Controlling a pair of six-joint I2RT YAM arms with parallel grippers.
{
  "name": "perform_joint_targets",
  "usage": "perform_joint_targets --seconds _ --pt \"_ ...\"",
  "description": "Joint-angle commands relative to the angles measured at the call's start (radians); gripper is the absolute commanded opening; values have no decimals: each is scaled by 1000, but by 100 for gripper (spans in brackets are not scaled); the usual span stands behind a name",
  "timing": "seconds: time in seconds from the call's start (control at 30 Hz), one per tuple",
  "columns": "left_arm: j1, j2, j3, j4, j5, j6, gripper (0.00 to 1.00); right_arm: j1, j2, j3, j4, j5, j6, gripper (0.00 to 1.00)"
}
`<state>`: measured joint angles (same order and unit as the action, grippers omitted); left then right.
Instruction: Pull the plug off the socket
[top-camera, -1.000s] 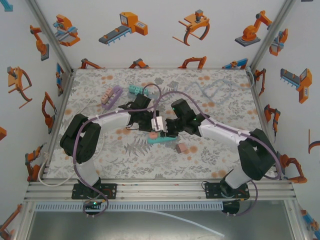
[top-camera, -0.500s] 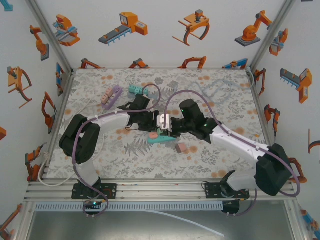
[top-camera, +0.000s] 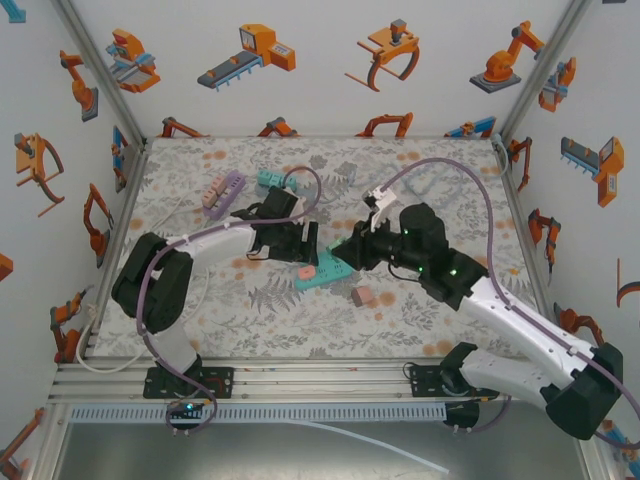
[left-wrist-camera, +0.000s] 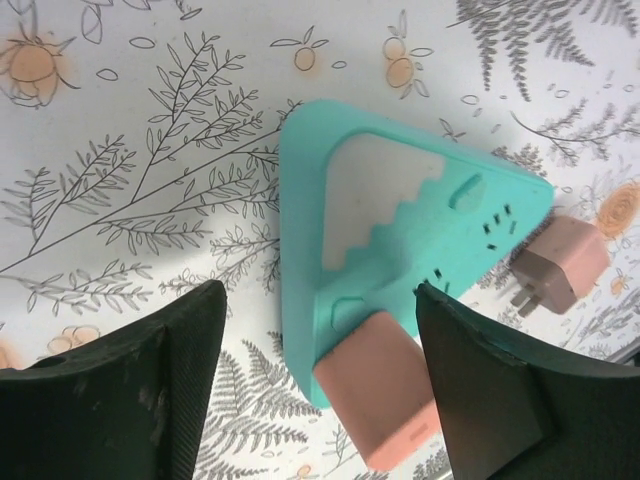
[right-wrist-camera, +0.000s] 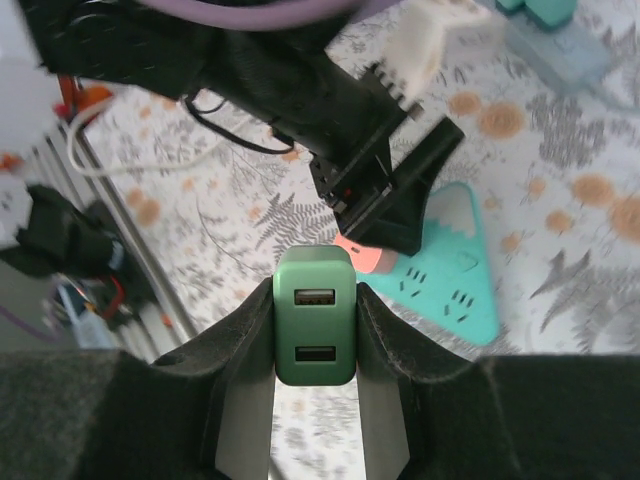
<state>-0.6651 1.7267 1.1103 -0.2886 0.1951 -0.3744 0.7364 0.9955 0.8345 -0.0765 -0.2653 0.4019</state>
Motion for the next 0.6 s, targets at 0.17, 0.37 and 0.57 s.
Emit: perform_joint_targets --seconds 0.17,0.37,0.57 --pt "1 -274 -23 -15 81 86 75 1 -49 -205 118 168 476 0" --pt "-20 -502 -129 -12 245 176 83 17 22 -315 179 182 584 0" --pt "-56 -651 -173 -137 228 257 92 92 157 -345 286 225 612 0"
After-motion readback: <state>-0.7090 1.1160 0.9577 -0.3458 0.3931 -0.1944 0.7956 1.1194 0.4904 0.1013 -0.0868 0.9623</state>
